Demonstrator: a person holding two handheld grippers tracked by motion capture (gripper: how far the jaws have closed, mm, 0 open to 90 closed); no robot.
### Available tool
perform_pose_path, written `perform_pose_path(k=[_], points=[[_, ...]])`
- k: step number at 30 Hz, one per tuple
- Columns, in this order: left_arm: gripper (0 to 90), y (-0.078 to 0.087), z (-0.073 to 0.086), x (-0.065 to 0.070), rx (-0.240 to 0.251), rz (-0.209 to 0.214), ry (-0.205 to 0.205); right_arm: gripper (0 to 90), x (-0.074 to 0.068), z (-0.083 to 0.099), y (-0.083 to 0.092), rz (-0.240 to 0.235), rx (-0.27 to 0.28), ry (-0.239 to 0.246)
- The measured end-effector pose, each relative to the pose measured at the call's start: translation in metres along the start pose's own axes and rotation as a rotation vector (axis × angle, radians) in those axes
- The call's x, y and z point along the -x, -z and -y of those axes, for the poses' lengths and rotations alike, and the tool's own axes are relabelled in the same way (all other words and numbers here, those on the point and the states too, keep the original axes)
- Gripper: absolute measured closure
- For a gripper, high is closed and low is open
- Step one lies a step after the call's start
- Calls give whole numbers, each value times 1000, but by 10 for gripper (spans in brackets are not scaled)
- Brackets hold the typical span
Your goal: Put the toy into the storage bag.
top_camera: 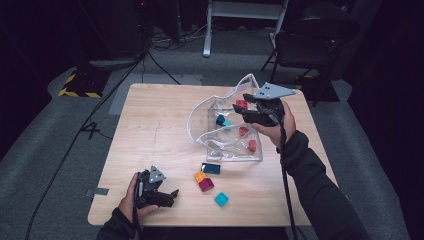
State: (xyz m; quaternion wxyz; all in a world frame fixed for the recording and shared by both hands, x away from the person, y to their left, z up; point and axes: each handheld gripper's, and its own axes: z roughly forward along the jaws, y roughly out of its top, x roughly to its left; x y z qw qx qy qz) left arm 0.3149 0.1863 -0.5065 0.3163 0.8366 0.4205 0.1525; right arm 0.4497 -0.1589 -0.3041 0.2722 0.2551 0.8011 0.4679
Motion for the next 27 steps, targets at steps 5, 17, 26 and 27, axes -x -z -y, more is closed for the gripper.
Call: perform_pose_path(k=[5,17,26,27], points=[[4,0,0,0,0,1,0,479,-1,1,0,2,6,6],[4,0,0,0,0,0,0,415,-2,4,0,-8,-10,11],[3,0,0,0,1,-1,0,401,-14,11,20,-57,16,42],[3,0,0,0,1,-1,0,400,-16,11,23,-60,21,50]])
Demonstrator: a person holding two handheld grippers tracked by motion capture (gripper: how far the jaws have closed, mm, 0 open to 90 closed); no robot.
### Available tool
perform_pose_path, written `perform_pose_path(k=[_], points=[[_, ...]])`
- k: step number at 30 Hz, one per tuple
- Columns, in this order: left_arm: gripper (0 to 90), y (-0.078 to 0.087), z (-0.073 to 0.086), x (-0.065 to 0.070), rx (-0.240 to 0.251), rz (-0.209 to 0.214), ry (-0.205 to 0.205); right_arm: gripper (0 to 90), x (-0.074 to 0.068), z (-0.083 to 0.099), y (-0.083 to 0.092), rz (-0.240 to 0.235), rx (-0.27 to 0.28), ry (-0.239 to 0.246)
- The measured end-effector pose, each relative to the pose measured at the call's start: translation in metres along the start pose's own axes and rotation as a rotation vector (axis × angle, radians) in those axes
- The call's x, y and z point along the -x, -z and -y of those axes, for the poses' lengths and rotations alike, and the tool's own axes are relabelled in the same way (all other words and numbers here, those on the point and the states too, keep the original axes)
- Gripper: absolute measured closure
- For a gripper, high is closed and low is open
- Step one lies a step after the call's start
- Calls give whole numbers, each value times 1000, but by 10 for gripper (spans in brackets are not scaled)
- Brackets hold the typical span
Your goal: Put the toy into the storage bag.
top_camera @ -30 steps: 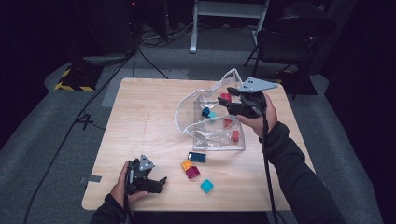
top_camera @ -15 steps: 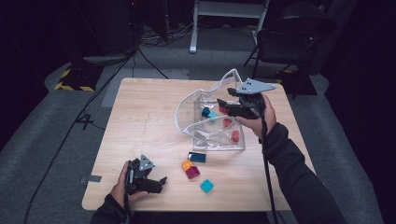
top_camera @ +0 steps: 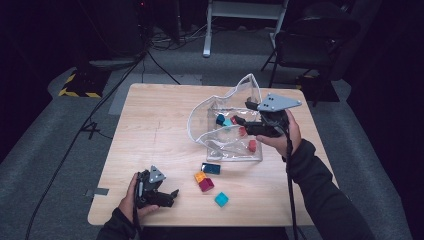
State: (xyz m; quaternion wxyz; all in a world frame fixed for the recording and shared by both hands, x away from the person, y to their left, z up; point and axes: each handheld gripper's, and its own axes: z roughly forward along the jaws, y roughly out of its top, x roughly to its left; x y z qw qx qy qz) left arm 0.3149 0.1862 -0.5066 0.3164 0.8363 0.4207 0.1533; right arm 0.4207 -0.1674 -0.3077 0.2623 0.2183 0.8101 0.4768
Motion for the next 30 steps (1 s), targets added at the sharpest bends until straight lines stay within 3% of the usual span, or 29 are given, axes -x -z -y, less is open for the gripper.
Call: perform_pose_path(k=[5,16,28,30], points=[[3,0,0,0,0,0,0,395,-10,3,13,-30,28,12],[3,0,0,0,0,0,0,379,-37,21,25,-86,6,65],[4,0,0,0,0,-1,0,350,-59,59,20,-159,-22,37],[4,0,0,0,1,-1,0,343,-66,73,17,-183,-33,36]])
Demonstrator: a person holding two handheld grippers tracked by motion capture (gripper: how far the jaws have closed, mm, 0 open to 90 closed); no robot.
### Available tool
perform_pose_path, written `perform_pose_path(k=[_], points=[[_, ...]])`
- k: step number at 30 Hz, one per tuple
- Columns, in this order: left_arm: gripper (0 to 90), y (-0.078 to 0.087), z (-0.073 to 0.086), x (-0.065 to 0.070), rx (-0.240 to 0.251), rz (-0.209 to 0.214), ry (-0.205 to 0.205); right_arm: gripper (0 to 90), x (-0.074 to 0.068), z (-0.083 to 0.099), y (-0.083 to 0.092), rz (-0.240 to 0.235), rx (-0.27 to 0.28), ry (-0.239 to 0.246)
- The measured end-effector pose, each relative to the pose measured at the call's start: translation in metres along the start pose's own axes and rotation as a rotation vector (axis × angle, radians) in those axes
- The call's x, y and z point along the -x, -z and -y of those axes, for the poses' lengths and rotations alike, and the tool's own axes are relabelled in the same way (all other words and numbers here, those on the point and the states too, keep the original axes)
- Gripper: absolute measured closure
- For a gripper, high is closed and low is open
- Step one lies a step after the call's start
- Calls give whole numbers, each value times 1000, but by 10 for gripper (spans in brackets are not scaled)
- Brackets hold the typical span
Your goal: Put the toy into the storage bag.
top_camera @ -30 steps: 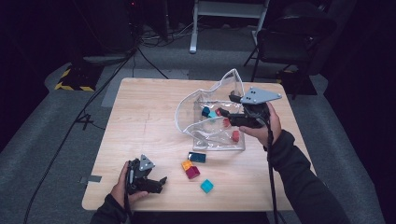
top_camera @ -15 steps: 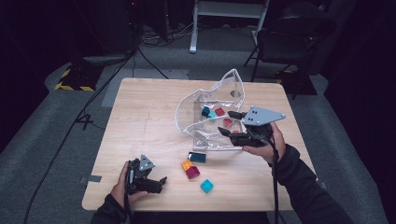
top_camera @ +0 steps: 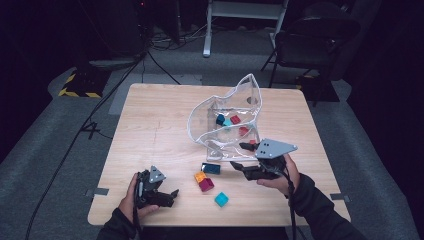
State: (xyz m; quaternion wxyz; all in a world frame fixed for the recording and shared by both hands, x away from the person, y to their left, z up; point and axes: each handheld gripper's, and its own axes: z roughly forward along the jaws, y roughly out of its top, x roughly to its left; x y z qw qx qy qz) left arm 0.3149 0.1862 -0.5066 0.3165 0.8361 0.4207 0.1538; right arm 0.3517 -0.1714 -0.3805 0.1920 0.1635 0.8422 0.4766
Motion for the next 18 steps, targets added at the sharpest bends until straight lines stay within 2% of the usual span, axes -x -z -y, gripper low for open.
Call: perform_pose_path(k=[11,18], points=[[4,0,0,0,-1,0,-2,337,-25,35,-23,-108,-63,-18],[4,0,0,0,-1,0,-1,331,-45,55,-37,-186,-107,-8]])
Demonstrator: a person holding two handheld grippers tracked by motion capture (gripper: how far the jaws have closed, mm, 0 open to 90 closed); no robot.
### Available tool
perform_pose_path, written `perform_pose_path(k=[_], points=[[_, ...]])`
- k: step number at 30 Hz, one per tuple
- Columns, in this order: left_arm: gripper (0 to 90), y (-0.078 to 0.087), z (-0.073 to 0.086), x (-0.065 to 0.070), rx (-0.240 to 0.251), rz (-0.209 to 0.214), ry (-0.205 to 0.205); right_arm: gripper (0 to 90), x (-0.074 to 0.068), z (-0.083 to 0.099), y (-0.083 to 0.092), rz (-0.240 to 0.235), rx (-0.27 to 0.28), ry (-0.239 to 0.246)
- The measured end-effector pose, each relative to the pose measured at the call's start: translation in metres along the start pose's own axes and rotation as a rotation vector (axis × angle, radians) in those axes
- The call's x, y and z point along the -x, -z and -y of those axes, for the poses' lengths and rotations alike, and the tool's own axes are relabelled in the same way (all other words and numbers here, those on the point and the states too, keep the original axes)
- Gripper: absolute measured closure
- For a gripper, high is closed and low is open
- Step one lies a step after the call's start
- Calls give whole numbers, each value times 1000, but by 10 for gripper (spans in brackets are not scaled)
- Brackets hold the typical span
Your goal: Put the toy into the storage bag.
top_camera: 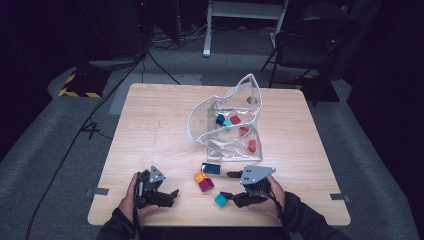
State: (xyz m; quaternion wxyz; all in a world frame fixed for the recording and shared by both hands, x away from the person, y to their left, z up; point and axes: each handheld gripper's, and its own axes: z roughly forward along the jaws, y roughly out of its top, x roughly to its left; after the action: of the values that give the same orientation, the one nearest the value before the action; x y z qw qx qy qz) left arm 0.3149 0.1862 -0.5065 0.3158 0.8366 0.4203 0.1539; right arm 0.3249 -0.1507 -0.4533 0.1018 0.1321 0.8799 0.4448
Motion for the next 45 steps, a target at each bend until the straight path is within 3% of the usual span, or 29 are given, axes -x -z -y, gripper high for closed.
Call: perform_pose_path(k=[5,8,16,23,25,29,32,33,45], points=[[4,0,0,0,0,-1,0,330,-9,14,-11,-51,-15,21],[4,0,0,0,0,-1,1,332,-10,22,-16,-80,-5,5],[4,0,0,0,0,1,3,332,-15,30,-27,-104,-49,16],[4,0,0,0,0,-1,1,376,-16,35,-35,-99,-77,15],[2,0,0,0,-1,5,4,412,-19,36,-37,-88,-90,40],[2,0,0,0,-1,4,3,494,-17,36,-36,-77,-82,19],[2,0,0,0,0,6,7,515,-19,36,-36,-61,-80,32],[2,0,0,0,-2,5,3,583,-20,37,-35,-60,-77,34],[2,0,0,0,-1,6,4,592,-11,37,-28,-27,-72,13]])
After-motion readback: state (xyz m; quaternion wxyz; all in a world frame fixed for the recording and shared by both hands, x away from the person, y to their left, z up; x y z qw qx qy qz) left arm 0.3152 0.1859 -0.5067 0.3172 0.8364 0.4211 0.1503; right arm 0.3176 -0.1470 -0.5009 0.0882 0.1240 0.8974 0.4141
